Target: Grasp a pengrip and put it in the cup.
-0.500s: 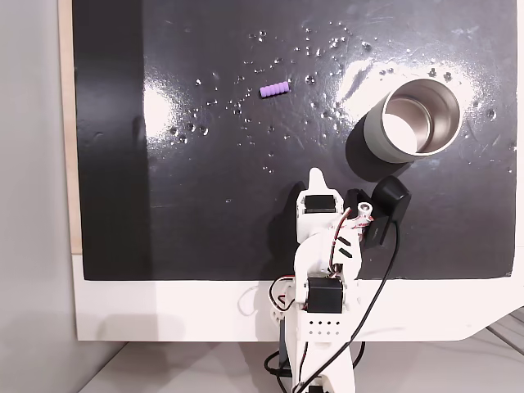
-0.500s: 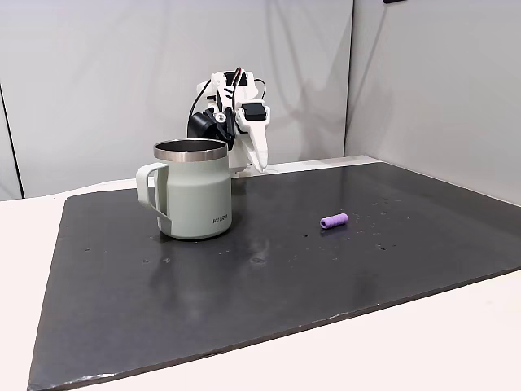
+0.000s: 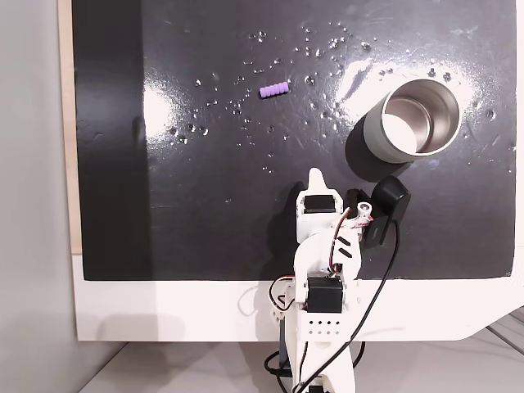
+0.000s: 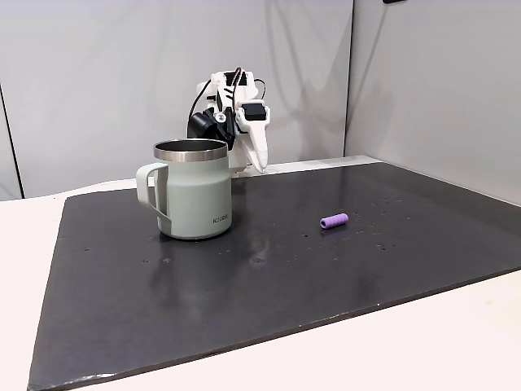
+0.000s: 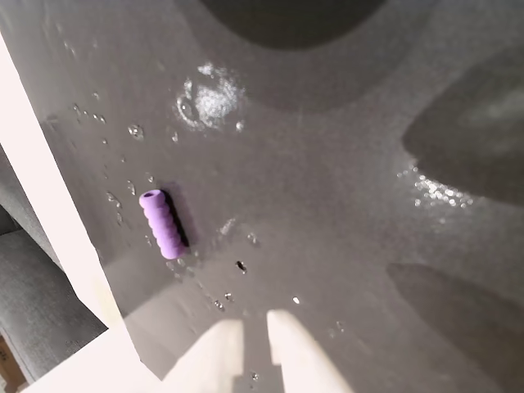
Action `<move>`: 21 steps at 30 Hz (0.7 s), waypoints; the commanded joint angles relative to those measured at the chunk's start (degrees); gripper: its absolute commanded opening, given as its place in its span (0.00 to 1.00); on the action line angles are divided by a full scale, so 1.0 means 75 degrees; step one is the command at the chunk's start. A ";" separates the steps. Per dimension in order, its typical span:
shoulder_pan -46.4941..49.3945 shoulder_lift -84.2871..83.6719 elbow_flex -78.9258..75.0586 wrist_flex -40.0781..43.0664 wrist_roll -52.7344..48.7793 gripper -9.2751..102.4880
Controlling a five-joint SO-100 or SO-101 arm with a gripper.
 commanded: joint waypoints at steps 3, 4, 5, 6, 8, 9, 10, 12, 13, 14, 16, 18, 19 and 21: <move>-0.0094 0.0094 0.0117 -0.0773 -0.0105 0.08; -0.0094 0.0094 0.0117 -0.0773 -0.0105 0.08; -0.0094 0.0094 0.0117 -0.0773 -0.0105 0.08; -0.0094 0.0094 0.0117 -0.0773 -0.0105 0.09; -0.0082 0.0094 0.0117 -0.0773 -0.0082 0.10; -0.0082 0.0094 0.0117 -0.0773 0.0023 0.08; -0.0082 0.0094 0.0117 -0.0785 0.0270 0.08; -0.0082 0.0094 0.0105 -0.1066 0.0258 0.08; -0.0070 0.0094 0.0070 -0.1336 0.0070 0.08; -0.0047 0.0094 0.0000 -0.1605 -0.0082 0.08; -0.0070 0.0094 -0.0328 -0.1746 -0.0223 0.08; -0.0234 0.0094 -0.0738 -0.1699 -0.0363 0.08; -0.0316 0.0094 -0.0949 -0.1687 -0.0422 0.08; -0.0492 0.0023 -0.1324 -0.1723 -0.0586 0.08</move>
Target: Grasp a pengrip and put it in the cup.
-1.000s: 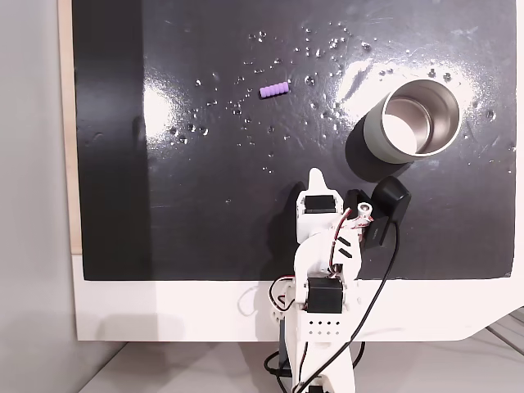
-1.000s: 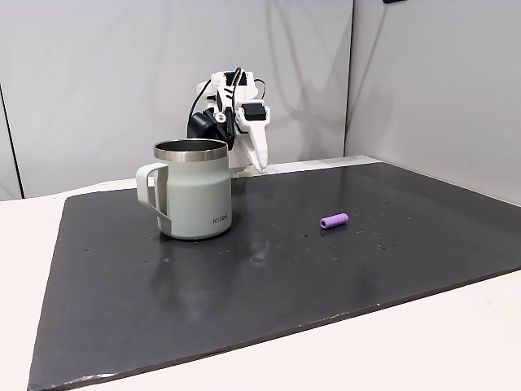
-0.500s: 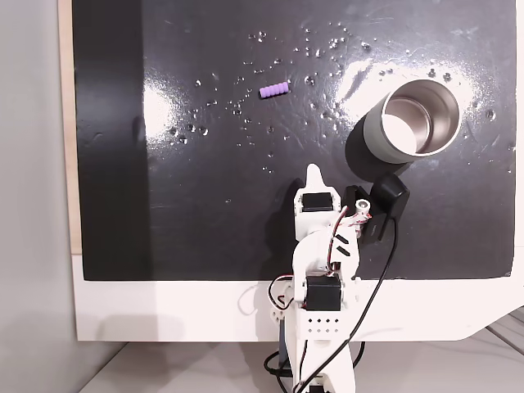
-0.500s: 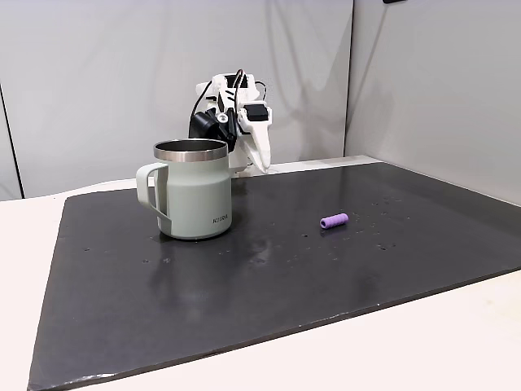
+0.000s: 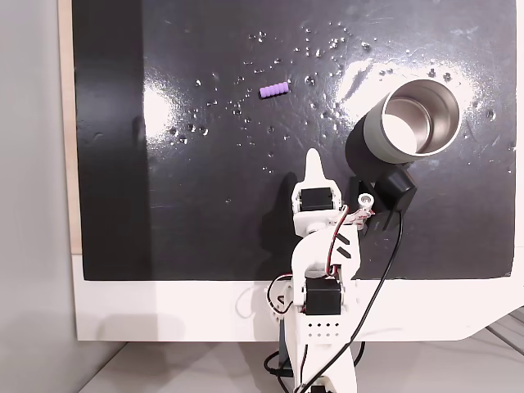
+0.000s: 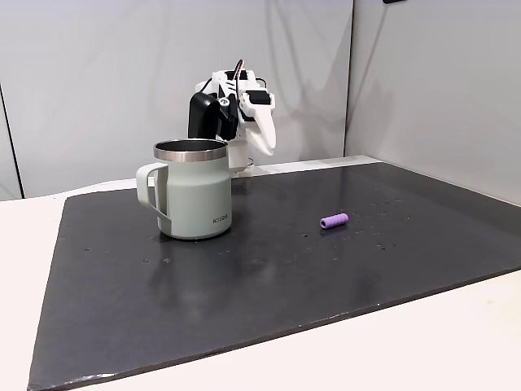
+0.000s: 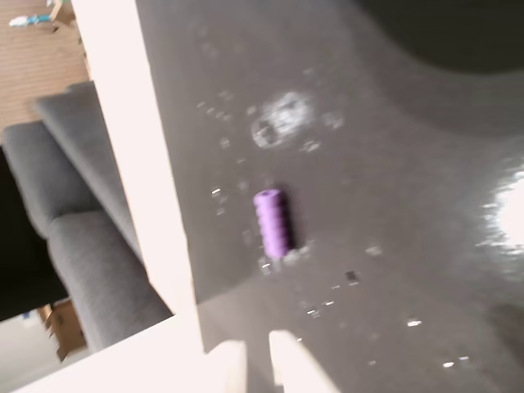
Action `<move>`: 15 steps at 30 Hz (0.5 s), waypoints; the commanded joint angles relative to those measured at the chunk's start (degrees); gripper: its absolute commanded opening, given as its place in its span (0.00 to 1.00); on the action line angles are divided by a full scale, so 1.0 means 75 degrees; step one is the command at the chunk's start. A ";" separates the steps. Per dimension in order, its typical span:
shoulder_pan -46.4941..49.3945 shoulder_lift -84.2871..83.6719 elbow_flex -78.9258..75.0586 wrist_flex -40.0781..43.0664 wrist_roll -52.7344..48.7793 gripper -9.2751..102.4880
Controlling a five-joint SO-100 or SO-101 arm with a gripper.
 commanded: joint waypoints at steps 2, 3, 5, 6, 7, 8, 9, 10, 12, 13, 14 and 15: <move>-0.0387 -0.0363 -0.1324 -0.0328 -0.0258 0.08; -0.0445 -0.0715 -0.1617 -0.0363 -0.0246 0.08; -0.0527 -0.1688 -0.2414 -0.0352 -0.0082 0.08; -0.0527 -0.2250 -0.2871 -0.0328 0.0047 0.08; -0.0527 -0.2836 -0.3375 -0.0270 0.0164 0.08; -0.0516 -0.3410 -0.3914 -0.0188 0.0305 0.08; -0.0504 -0.3961 -0.4441 -0.0047 0.0422 0.08; -0.0504 -0.4477 -0.4969 0.0117 0.0469 0.08; -0.0504 -0.5437 -0.5953 0.0457 0.0504 0.08; -0.0492 -0.5871 -0.6410 0.0668 0.0504 0.08; -0.0492 -0.6316 -0.6867 0.0914 0.0516 0.08; -0.0504 -0.6785 -0.7359 0.1207 0.0516 0.08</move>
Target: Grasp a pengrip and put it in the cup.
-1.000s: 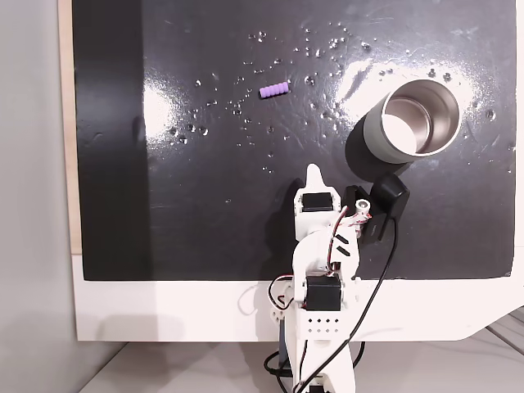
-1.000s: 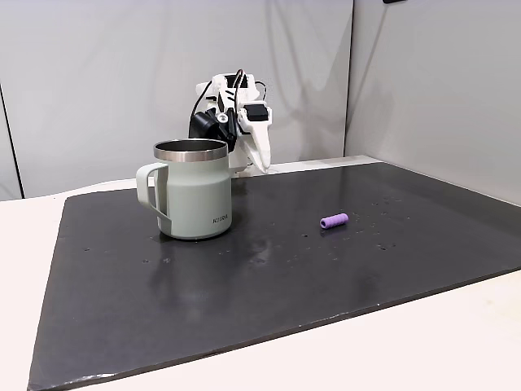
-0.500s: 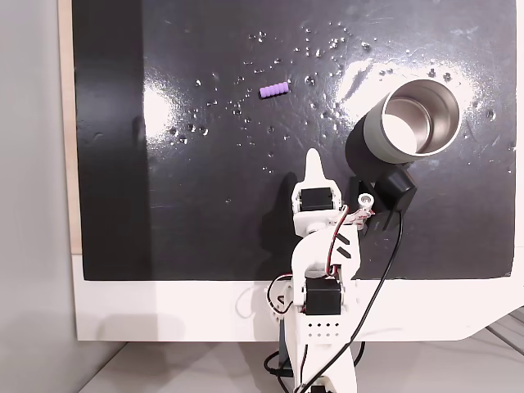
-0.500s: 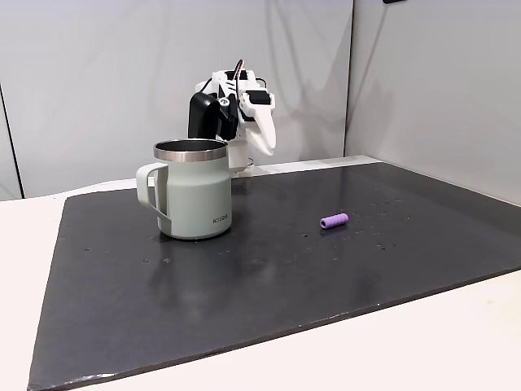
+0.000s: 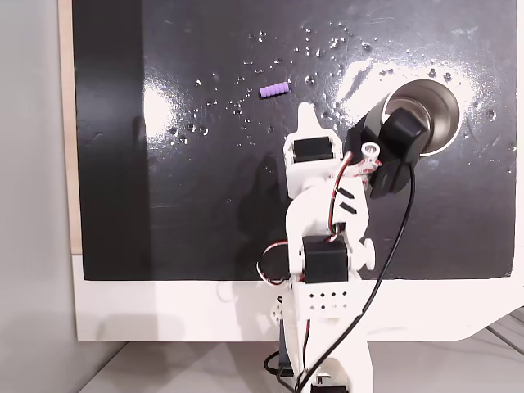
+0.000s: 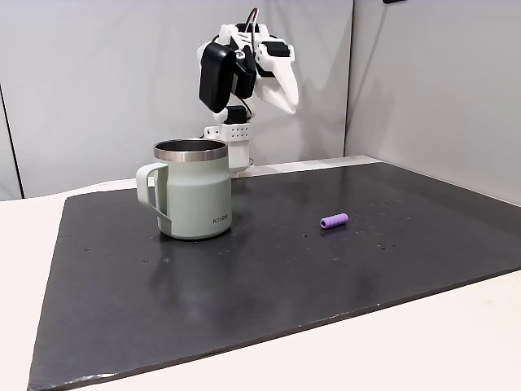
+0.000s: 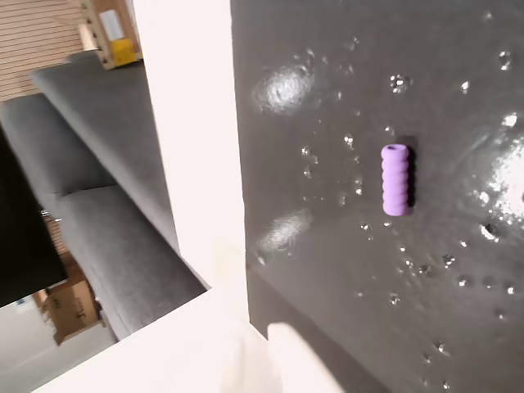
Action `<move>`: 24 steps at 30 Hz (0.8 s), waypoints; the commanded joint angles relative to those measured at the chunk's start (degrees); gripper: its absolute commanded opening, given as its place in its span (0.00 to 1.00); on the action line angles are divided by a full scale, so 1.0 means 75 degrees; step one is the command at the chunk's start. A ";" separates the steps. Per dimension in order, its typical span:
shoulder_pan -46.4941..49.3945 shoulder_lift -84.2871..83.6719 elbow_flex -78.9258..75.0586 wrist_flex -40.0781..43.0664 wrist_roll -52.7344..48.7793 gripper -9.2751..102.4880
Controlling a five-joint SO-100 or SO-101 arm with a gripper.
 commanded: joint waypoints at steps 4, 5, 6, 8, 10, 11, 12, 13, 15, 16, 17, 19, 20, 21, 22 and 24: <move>-0.0117 -0.2754 -0.3539 0.1746 0.0797 0.08; -0.0129 -0.3070 -0.3891 0.1992 0.0551 0.08; -0.0164 -0.3316 -0.4148 0.2121 0.0270 0.08; -0.0328 -0.3656 -0.4477 0.2180 0.0504 0.08; -0.0539 -0.4078 -0.4980 0.2590 0.0164 0.08; -0.0645 -0.4289 -0.5203 0.2742 0.0152 0.08; -0.0727 -0.4523 -0.5437 0.2918 0.0141 0.08; -0.0797 -0.4793 -0.5695 0.3094 0.0164 0.08; -0.0891 -0.5285 -0.6188 0.3422 0.0293 0.08; -0.0926 -0.5496 -0.6410 0.3563 0.0340 0.08; -0.0949 -0.5695 -0.6633 0.3680 0.0387 0.08; -0.0961 -0.6070 -0.7020 0.3891 0.0504 0.08; -0.0973 -0.6293 -0.7242 0.4020 0.0551 0.08; -0.0973 -0.6539 -0.7477 0.4184 0.0574 0.08; -0.0961 -0.6773 -0.7711 0.4324 0.0609 0.08; -0.0914 -0.7242 -0.8168 0.4594 0.0715 0.08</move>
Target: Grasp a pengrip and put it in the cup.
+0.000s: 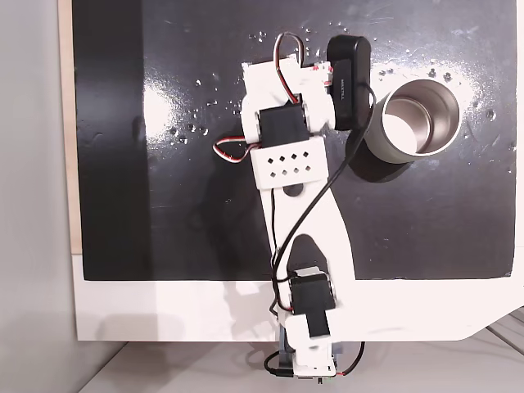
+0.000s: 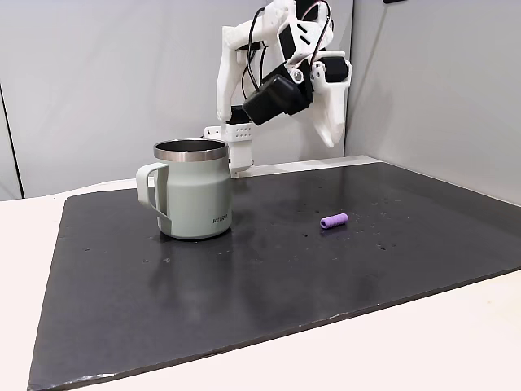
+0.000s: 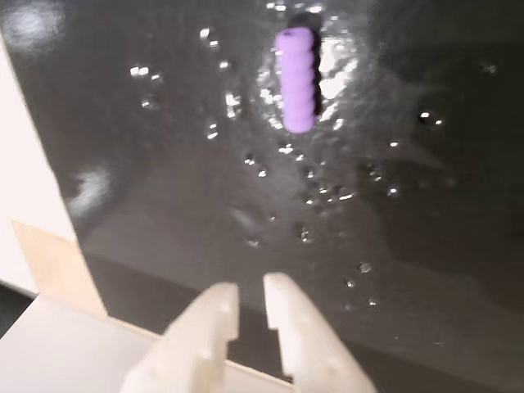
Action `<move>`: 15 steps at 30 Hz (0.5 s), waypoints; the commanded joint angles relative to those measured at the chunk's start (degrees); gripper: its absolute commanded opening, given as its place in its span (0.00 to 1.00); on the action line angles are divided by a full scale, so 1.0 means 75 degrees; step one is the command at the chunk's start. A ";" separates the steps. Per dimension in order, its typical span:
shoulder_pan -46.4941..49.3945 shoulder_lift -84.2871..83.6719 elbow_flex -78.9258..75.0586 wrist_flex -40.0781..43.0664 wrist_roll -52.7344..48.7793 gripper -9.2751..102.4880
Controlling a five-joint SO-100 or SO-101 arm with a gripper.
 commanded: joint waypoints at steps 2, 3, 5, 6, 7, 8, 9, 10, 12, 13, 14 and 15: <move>0.0059 -0.0668 -0.1289 0.0480 0.0176 0.08; 0.0094 -0.0902 -0.1512 0.0586 0.0211 0.08; 0.0141 -0.1441 -0.2098 0.0926 0.0258 0.08; 0.0152 -0.1734 -0.2426 0.1113 0.0281 0.08; 0.0176 -0.1992 -0.2707 0.1277 0.0316 0.09; 0.0199 -0.2227 -0.2953 0.1418 0.0305 0.10; 0.0246 -0.2437 -0.3199 0.1582 0.0293 0.12; 0.0293 -0.2625 -0.3410 0.1699 0.0293 0.12; 0.0410 -0.3059 -0.3891 0.1980 0.0293 0.14; 0.0480 -0.3305 -0.4172 0.2121 0.0305 0.16; 0.0551 -0.3527 -0.4406 0.2238 0.0328 0.18; 0.0609 -0.3715 -0.4582 0.2297 0.0340 0.19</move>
